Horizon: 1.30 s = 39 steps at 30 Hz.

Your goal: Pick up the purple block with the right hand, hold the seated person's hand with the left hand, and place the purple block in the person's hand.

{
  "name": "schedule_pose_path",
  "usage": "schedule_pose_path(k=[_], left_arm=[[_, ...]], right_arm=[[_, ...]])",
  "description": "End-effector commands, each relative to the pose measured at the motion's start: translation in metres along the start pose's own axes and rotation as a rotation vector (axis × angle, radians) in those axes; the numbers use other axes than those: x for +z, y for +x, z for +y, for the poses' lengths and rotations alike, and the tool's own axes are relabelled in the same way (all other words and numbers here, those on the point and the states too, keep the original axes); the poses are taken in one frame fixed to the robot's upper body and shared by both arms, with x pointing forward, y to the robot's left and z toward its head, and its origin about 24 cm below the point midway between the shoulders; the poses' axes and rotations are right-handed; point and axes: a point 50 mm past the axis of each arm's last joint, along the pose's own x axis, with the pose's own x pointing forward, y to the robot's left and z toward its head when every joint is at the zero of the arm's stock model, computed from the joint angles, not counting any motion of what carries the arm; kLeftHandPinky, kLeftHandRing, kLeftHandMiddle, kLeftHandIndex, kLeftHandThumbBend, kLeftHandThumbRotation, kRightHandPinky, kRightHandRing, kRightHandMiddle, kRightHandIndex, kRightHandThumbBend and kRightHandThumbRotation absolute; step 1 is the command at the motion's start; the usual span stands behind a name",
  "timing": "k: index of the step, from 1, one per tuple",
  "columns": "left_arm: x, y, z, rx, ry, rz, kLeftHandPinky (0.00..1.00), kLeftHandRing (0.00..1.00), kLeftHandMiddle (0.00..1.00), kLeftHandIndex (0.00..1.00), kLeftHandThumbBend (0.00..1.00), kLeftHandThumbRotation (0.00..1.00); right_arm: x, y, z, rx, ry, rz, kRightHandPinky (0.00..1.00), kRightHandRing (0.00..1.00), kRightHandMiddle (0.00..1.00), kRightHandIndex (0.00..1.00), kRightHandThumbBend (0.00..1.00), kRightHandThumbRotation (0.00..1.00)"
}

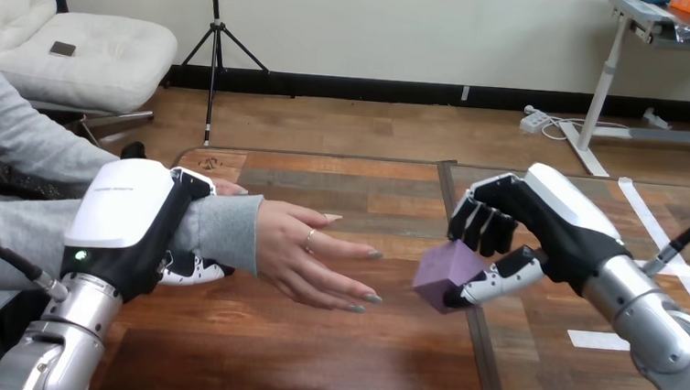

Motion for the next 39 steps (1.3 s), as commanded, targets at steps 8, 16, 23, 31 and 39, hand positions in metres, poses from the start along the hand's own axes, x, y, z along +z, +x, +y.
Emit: schedule_pose_path(k=[8,16,23,31,39], left_arm=[[0.031,0.029,0.017,0.141,-0.064,-0.138,0.18,0.22,0.27,0.29,0.75,0.0],[0.032,0.03,0.016,0.139,-0.064,-0.135,0.18,0.22,0.27,0.28,0.75,0.0],[0.034,0.03,0.016,0.135,-0.077,-0.132,0.18,0.23,0.28,0.29,0.75,0.0],[0.035,0.031,0.015,0.137,-0.077,-0.136,0.18,0.23,0.28,0.29,0.75,0.0],[0.036,0.031,0.015,0.132,-0.081,-0.126,0.18,0.23,0.29,0.29,0.75,0.0]], right_arm=[[0.04,0.025,-0.027,-0.09,-0.029,-0.155,0.36,0.38,0.41,0.41,0.88,0.0],[0.046,0.028,-0.025,-0.086,-0.03,-0.174,0.35,0.37,0.4,0.41,0.89,0.0],[0.052,0.032,-0.022,-0.089,-0.016,-0.194,0.33,0.35,0.39,0.41,0.89,0.0],[0.059,0.036,-0.019,-0.094,-0.009,-0.237,0.32,0.33,0.38,0.4,0.9,0.0],[0.066,0.04,-0.015,-0.087,-0.005,-0.262,0.3,0.32,0.37,0.39,0.9,0.0]])
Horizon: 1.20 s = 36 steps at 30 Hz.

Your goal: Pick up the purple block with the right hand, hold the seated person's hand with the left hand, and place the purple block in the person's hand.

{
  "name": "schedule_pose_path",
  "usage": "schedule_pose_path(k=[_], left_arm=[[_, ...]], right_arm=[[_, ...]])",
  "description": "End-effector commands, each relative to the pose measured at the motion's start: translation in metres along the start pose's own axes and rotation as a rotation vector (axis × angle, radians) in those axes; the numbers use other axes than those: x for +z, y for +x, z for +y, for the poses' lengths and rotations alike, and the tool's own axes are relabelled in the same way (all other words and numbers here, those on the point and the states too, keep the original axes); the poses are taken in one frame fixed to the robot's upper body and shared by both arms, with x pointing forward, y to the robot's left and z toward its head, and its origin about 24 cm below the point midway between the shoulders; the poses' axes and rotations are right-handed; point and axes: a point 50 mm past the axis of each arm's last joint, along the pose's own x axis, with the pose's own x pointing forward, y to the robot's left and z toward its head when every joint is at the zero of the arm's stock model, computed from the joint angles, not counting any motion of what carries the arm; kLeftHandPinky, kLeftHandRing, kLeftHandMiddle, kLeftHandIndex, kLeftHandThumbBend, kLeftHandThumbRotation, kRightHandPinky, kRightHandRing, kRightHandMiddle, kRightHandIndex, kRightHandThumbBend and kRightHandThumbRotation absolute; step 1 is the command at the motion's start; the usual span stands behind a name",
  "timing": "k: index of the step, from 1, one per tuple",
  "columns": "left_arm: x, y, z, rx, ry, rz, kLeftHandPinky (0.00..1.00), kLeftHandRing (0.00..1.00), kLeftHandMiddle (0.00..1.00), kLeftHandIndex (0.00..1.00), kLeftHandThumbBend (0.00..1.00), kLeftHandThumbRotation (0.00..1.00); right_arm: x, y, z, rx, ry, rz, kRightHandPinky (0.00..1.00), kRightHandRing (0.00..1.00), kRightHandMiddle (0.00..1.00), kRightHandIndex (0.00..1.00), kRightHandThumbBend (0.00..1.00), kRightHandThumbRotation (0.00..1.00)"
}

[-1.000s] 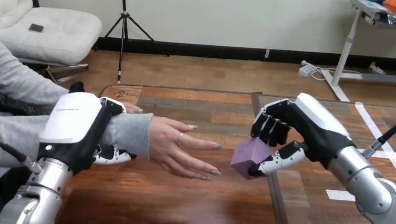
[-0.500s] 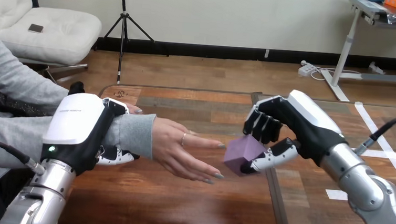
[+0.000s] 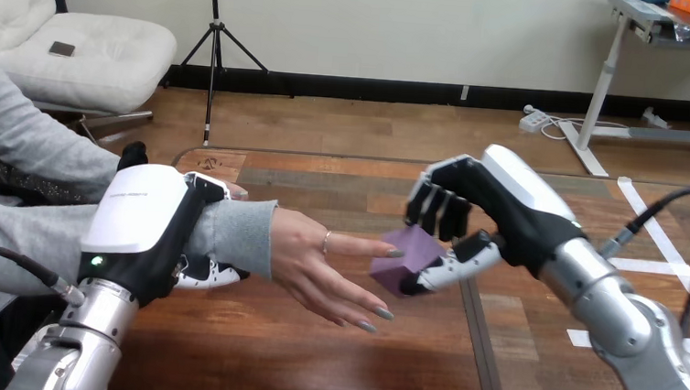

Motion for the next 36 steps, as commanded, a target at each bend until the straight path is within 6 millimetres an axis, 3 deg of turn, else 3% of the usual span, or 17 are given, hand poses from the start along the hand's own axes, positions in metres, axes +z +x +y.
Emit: schedule_pose_path(k=[1,36], left_arm=[[0.028,0.03,0.022,0.128,-0.042,-0.122,0.19,0.24,0.29,0.3,0.75,0.0],[0.031,0.03,0.02,0.139,-0.062,-0.124,0.18,0.23,0.28,0.29,0.74,0.0]], right_arm=[[0.035,0.023,-0.024,-0.079,-0.04,-0.148,0.3,0.32,0.37,0.39,0.9,0.0],[0.061,0.039,-0.007,-0.016,-0.009,-0.241,0.3,0.32,0.36,0.39,0.89,0.0]])
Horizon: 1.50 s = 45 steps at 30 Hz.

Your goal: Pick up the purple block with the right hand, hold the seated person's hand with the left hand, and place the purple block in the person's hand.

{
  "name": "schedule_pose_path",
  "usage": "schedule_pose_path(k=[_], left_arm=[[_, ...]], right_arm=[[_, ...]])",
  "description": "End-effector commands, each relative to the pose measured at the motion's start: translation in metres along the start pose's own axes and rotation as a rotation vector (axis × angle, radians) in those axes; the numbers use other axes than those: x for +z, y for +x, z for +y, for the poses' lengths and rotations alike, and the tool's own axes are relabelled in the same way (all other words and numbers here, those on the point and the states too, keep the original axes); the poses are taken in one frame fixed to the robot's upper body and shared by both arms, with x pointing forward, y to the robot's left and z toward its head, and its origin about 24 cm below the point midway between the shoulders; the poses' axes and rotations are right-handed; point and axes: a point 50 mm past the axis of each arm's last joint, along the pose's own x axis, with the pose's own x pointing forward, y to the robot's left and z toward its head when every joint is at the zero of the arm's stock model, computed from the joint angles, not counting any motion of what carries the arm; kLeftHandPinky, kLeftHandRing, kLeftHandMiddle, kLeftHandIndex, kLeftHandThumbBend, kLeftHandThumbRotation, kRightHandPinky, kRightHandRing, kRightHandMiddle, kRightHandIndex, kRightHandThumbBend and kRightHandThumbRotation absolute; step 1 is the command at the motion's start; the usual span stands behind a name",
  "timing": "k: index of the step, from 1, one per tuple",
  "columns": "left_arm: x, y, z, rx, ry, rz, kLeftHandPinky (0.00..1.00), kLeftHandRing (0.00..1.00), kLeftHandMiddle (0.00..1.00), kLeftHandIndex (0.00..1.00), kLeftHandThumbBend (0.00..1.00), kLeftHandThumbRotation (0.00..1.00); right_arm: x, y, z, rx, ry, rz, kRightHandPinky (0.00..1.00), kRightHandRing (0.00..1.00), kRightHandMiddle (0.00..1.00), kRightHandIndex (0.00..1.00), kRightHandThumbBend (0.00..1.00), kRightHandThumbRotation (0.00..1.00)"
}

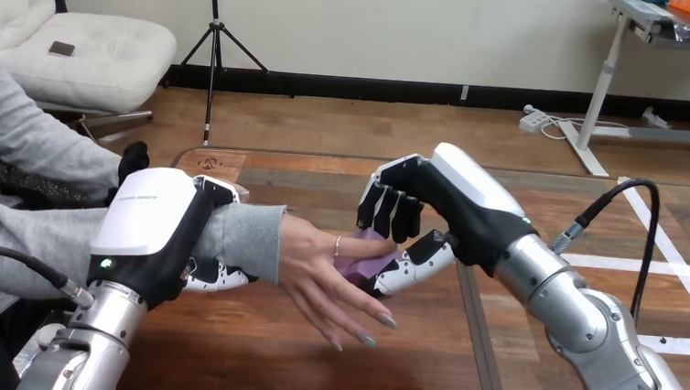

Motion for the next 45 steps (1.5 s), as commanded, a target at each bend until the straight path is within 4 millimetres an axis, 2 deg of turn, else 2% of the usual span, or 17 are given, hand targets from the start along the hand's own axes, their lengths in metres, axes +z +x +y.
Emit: schedule_pose_path(k=[1,45], left_arm=[[0.0268,0.029,0.0239,0.145,-0.042,-0.121,0.18,0.23,0.28,0.29,0.74,0.0],[0.0268,0.0264,0.0236,0.158,-0.047,-0.11,0.18,0.23,0.28,0.3,0.75,0.0]], right_arm=[[0.0367,0.0233,-0.0269,-0.066,-0.049,-0.161,0.31,0.32,0.36,0.39,0.89,0.0],[0.0371,0.0219,-0.0196,-0.057,-0.028,-0.182,0.3,0.32,0.37,0.38,0.89,0.0]])
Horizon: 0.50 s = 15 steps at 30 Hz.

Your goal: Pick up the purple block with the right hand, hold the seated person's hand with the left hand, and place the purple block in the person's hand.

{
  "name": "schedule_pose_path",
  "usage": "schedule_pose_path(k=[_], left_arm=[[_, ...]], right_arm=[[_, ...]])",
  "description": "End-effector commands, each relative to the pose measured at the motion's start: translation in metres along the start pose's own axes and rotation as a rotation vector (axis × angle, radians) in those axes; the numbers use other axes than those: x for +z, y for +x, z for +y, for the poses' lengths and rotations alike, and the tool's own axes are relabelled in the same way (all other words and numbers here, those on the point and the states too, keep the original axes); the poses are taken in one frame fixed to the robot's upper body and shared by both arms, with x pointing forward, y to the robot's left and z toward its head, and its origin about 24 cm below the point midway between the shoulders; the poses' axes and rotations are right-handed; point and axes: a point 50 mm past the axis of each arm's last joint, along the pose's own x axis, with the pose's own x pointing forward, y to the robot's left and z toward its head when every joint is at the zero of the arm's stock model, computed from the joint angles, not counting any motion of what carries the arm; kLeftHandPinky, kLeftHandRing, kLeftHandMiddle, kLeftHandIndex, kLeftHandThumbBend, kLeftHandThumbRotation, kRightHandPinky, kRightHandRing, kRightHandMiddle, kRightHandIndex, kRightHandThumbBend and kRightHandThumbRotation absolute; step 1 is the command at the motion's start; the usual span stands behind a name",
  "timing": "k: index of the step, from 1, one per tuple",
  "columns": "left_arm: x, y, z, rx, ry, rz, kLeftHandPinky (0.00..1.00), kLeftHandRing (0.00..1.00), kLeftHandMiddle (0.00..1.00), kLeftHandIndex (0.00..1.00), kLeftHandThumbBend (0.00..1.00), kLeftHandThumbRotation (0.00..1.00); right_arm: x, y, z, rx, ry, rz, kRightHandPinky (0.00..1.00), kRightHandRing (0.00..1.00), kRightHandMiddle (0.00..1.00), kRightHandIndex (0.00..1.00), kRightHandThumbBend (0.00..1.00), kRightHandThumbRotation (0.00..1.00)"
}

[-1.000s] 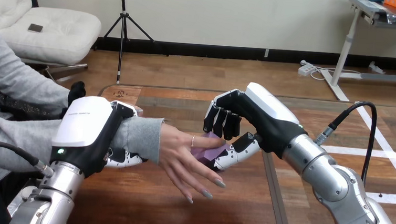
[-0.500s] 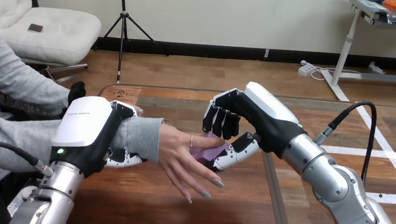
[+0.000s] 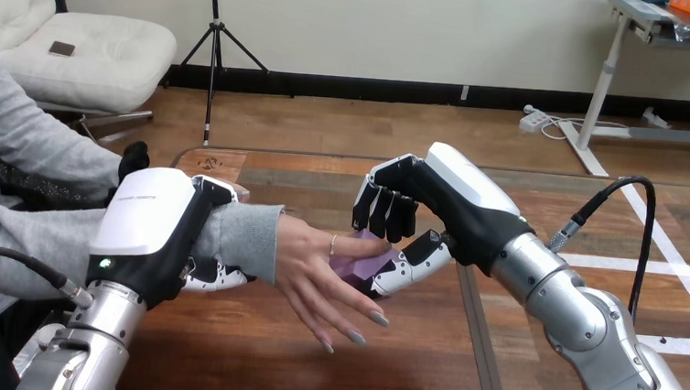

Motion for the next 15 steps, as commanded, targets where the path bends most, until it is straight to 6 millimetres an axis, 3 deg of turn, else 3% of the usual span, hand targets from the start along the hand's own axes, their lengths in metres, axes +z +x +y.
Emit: schedule_pose_path(k=[1,15], left_arm=[[0.0274,0.0261,0.0235,0.157,-0.051,-0.115,0.18,0.23,0.28,0.3,0.75,0.0],[0.0264,0.0252,0.0231,0.159,-0.055,-0.121,0.18,0.23,0.28,0.29,0.74,0.0]], right_arm=[[0.0336,0.0213,-0.0194,-0.06,-0.03,-0.159,0.3,0.32,0.37,0.38,0.9,0.0],[0.0315,0.0198,-0.0189,-0.07,-0.029,-0.158,0.3,0.33,0.37,0.39,0.89,0.0]])
